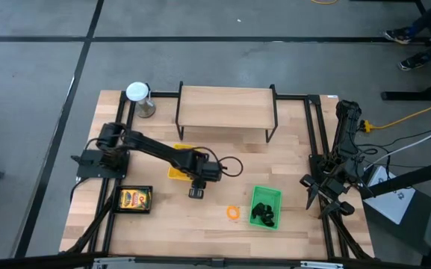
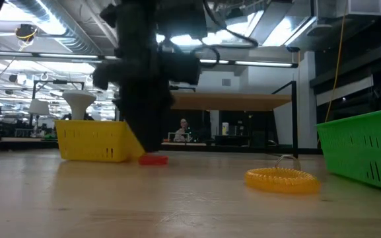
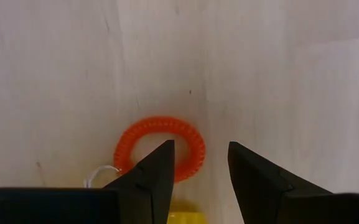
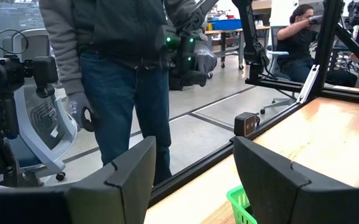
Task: Pick & Place Office Desk Supplies
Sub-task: Put the orange spring keychain into the yellow bin
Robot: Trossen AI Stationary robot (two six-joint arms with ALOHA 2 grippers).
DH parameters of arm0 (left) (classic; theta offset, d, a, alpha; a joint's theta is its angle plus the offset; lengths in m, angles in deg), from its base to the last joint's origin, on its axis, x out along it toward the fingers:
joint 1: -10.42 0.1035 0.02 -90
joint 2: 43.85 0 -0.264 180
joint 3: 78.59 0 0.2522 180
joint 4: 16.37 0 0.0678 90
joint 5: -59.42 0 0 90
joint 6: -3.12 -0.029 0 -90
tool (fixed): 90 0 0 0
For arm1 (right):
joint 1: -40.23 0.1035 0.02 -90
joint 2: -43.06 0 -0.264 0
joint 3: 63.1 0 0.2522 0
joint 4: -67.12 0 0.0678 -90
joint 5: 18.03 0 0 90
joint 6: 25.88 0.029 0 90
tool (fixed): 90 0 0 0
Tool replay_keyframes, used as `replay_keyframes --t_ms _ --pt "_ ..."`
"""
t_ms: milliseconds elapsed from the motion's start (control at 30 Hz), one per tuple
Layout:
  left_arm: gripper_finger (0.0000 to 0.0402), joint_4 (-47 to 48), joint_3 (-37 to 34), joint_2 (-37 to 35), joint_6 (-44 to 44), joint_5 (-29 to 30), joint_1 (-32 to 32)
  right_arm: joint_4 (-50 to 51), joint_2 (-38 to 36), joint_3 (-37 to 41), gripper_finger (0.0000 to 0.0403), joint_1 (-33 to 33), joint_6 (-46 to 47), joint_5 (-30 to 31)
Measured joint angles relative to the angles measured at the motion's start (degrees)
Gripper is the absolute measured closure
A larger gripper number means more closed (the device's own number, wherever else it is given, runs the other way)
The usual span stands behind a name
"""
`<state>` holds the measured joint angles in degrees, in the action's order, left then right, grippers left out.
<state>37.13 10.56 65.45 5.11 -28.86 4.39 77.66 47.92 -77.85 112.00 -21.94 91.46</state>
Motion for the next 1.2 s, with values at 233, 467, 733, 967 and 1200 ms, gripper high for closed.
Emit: replay_keyframes --t_ms 233,467,733,967,1200 --pt "0.0256 -0.1 0.0 2.3 2.0 0.1 0.4 0.0 0.0 0.0 0.0184 0.0 0.0 0.0" --pt "0.0285 -0.2 0.0 2.4 3.2 0.3 0.9 0.0 0.0 0.0 0.0184 0.0 0.0 0.0" --pt "0.0390 -0.5 0.0 2.4 3.3 -1.5 0.9 0.0 0.0 0.0 0.0184 0.0 0.0 0.0" --pt "0.0393 -2.9 0.0 2.0 3.7 -4.8 1.1 0.0 0.0 0.0 0.0184 0.0 0.0 0.0" --pt "0.0396 -9.5 0.0 -2.9 6.9 -7.6 3.2 0.0 0.0 0.0 0.0184 0.0 0.0 0.0"
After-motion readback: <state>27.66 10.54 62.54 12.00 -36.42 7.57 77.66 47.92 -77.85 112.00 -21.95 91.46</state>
